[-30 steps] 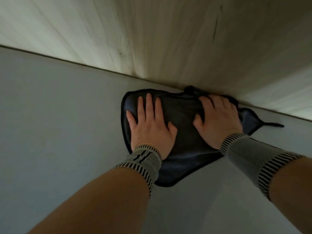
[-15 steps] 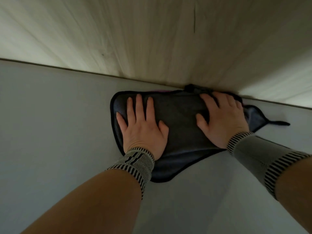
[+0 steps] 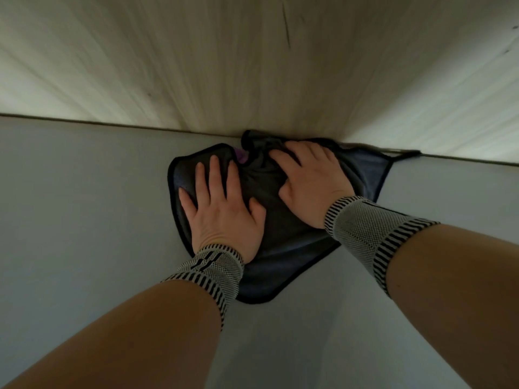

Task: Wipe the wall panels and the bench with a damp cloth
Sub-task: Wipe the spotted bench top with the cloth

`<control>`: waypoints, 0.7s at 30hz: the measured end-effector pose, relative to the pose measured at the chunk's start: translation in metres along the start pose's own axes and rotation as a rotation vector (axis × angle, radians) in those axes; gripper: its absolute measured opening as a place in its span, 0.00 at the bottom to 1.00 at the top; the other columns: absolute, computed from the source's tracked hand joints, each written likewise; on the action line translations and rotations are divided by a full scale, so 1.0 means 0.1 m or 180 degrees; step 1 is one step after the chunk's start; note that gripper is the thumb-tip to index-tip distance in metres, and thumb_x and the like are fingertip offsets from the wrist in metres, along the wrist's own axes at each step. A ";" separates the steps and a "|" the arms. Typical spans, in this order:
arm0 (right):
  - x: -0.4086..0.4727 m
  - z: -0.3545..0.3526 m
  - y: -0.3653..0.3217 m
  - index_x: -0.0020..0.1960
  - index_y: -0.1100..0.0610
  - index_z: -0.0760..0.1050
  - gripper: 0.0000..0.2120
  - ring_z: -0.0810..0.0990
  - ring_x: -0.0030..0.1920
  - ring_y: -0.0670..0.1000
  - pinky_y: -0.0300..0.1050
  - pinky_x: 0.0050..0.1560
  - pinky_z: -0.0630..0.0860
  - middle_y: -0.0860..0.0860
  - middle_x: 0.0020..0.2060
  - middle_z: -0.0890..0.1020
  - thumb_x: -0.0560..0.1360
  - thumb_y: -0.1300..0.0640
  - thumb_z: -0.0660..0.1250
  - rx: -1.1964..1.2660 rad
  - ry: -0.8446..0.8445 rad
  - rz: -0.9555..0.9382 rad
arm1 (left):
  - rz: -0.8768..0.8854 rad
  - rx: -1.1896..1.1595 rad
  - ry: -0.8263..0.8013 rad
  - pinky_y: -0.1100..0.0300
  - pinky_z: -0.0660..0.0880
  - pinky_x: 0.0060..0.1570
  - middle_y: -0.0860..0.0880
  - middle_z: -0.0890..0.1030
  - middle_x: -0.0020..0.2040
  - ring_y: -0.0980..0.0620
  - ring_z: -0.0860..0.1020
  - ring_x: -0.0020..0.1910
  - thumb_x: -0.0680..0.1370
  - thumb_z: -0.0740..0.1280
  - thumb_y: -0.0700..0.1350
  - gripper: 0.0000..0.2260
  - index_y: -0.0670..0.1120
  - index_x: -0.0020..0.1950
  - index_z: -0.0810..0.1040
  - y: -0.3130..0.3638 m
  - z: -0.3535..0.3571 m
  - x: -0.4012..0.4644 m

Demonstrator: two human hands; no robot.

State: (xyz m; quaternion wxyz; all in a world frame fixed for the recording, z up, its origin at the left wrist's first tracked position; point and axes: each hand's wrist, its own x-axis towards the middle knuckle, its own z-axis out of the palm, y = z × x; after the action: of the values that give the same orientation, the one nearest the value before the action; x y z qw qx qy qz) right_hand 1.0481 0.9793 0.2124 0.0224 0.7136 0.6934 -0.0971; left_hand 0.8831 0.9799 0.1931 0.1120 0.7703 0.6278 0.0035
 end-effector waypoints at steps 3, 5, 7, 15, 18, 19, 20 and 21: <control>-0.19 0.00 0.24 0.73 0.52 0.64 0.31 0.66 0.66 0.61 0.57 0.67 0.62 0.57 0.68 0.69 0.73 0.40 0.53 -0.0049 0.0014 0.0629 | 0.0096 0.0036 -0.0045 0.37 0.43 0.74 0.46 0.51 0.81 0.44 0.47 0.79 0.75 0.46 0.61 0.34 0.51 0.80 0.53 0.00 -0.04 0.00; -0.35 -0.02 0.34 0.73 0.52 0.62 0.32 0.64 0.68 0.61 0.58 0.69 0.60 0.58 0.69 0.66 0.74 0.37 0.57 -0.0137 -0.0048 0.1093 | 0.0353 0.0112 -0.0160 0.36 0.43 0.74 0.46 0.50 0.81 0.44 0.46 0.79 0.75 0.44 0.61 0.34 0.52 0.80 0.52 0.01 -0.06 -0.02; -0.38 -0.06 0.27 0.74 0.53 0.60 0.33 0.61 0.70 0.62 0.60 0.71 0.58 0.58 0.71 0.64 0.74 0.38 0.58 -0.0093 -0.0083 0.1454 | 0.0541 0.0196 -0.0282 0.37 0.41 0.74 0.47 0.47 0.81 0.45 0.43 0.79 0.75 0.41 0.61 0.34 0.52 0.81 0.48 0.05 -0.07 -0.02; 0.04 -0.09 -0.07 0.75 0.50 0.57 0.29 0.56 0.74 0.56 0.57 0.74 0.53 0.52 0.74 0.60 0.76 0.47 0.58 0.0069 -0.0280 -0.0374 | 0.0009 0.0237 -0.0380 0.39 0.41 0.75 0.47 0.45 0.82 0.46 0.42 0.80 0.79 0.46 0.57 0.31 0.47 0.80 0.50 0.28 -0.06 -0.09; -0.18 -0.07 0.47 0.76 0.48 0.58 0.32 0.62 0.71 0.58 0.55 0.70 0.58 0.55 0.73 0.63 0.73 0.42 0.48 -0.0092 -0.0181 -0.0267 | -0.0334 0.0112 -0.0373 0.38 0.40 0.75 0.47 0.41 0.81 0.45 0.40 0.79 0.81 0.48 0.57 0.32 0.46 0.81 0.45 0.49 -0.05 -0.16; -0.31 -0.08 0.70 0.76 0.49 0.59 0.33 0.64 0.69 0.59 0.55 0.69 0.60 0.55 0.72 0.65 0.73 0.40 0.46 -0.0141 -0.0146 -0.0072 | -0.0391 0.0078 -0.0430 0.38 0.39 0.75 0.46 0.40 0.81 0.45 0.38 0.79 0.81 0.48 0.58 0.32 0.47 0.81 0.43 0.63 -0.03 -0.19; -0.45 -0.08 0.90 0.76 0.50 0.59 0.32 0.64 0.69 0.59 0.55 0.68 0.61 0.56 0.71 0.65 0.74 0.39 0.47 -0.0174 -0.0175 0.0144 | -0.0359 0.0070 -0.0496 0.37 0.39 0.74 0.46 0.38 0.81 0.44 0.38 0.79 0.81 0.48 0.59 0.33 0.47 0.81 0.41 0.78 -0.01 -0.23; -0.59 -0.09 1.09 0.75 0.51 0.59 0.33 0.64 0.68 0.60 0.56 0.69 0.61 0.57 0.71 0.65 0.74 0.38 0.49 -0.0203 -0.0218 0.0355 | -0.0262 0.0075 -0.0551 0.37 0.38 0.74 0.46 0.37 0.81 0.44 0.37 0.79 0.81 0.47 0.59 0.33 0.48 0.81 0.39 0.95 0.02 -0.28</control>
State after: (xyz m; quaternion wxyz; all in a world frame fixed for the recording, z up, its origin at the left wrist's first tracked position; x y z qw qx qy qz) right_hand 1.1563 0.9187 0.2205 0.0743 0.7463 0.6541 -0.0980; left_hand 0.9698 0.9349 0.2114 0.1569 0.7425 0.6469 -0.0750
